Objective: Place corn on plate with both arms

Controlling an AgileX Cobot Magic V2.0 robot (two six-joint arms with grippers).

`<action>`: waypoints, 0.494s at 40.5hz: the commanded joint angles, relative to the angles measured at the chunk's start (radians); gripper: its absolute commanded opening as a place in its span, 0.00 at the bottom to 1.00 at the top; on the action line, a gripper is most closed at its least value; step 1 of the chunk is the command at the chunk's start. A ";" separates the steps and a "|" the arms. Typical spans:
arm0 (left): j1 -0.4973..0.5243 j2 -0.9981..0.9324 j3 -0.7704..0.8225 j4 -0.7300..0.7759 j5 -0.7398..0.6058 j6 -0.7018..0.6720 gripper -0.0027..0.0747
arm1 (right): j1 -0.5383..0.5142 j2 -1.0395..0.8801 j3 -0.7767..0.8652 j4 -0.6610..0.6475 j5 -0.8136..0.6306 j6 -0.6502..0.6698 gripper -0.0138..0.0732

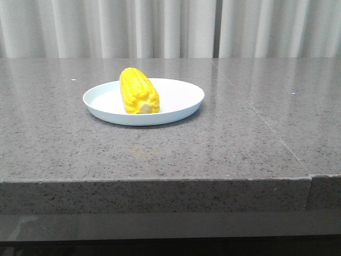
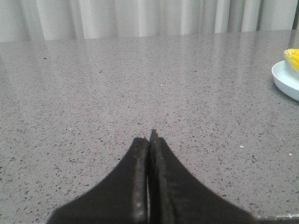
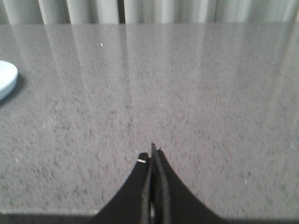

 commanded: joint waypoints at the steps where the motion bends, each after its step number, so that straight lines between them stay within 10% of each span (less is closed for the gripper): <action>1: 0.000 -0.020 0.002 -0.010 -0.086 0.000 0.01 | -0.015 -0.031 0.019 0.009 -0.093 -0.001 0.02; 20: 0.000 -0.020 0.002 -0.010 -0.086 0.000 0.01 | -0.015 -0.073 0.065 0.013 -0.009 -0.001 0.02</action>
